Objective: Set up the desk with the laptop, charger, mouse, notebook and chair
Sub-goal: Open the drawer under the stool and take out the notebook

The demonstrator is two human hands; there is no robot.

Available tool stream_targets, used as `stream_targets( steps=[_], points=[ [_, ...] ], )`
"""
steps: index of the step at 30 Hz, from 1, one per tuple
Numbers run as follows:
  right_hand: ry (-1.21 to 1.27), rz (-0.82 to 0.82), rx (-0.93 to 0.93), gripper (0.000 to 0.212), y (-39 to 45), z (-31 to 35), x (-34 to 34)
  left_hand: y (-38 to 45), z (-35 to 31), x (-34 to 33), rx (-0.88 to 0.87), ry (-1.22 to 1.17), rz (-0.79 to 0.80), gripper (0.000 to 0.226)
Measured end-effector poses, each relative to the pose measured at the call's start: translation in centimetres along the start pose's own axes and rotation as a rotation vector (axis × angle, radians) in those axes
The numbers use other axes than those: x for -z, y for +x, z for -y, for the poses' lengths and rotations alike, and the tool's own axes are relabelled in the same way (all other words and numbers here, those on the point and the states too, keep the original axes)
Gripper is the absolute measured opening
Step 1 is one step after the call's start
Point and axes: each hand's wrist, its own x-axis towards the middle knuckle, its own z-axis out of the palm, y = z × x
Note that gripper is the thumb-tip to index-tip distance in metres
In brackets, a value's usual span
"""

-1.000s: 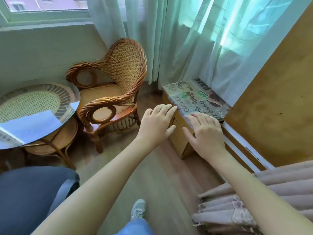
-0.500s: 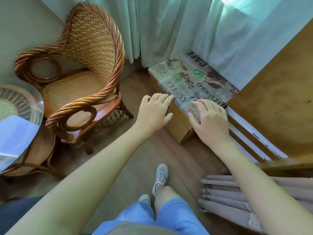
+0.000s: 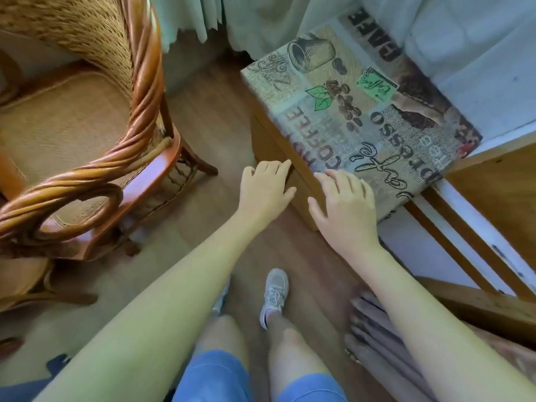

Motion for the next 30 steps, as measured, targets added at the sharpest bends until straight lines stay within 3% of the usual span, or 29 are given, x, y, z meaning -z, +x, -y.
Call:
stream_targets(
  steps=[4,7,13,18,22,25,30],
  points=[
    [0.020,0.050,-0.076,0.045,1.9,0.4,-4.0,3.5,2.1,-3.7,0.006,-0.052,0.075,0.059],
    [0.027,0.042,-0.174,0.045,3.2,0.7,-6.8,5.9,3.9,-6.6,0.069,-0.243,0.170,0.059],
    [-0.016,0.025,-0.311,0.046,5.5,3.0,-11.9,9.6,6.9,-11.0,-0.004,-0.479,0.367,0.059],
    [-0.008,0.003,-0.436,0.051,6.8,5.0,-15.6,12.2,7.1,-13.2,0.410,-1.269,0.619,0.065],
    [-0.030,-0.056,-0.466,0.058,7.2,5.3,-17.0,14.1,6.0,-16.5,0.692,-1.641,0.666,0.076],
    [-0.056,-0.081,-0.491,0.068,7.6,4.3,-17.2,15.0,4.5,-18.2,0.784,-1.785,0.639,0.086],
    [-0.071,-0.009,-0.532,0.077,7.9,2.7,-17.3,16.0,2.7,-18.9,0.964,-1.798,0.485,0.089]
  ],
)
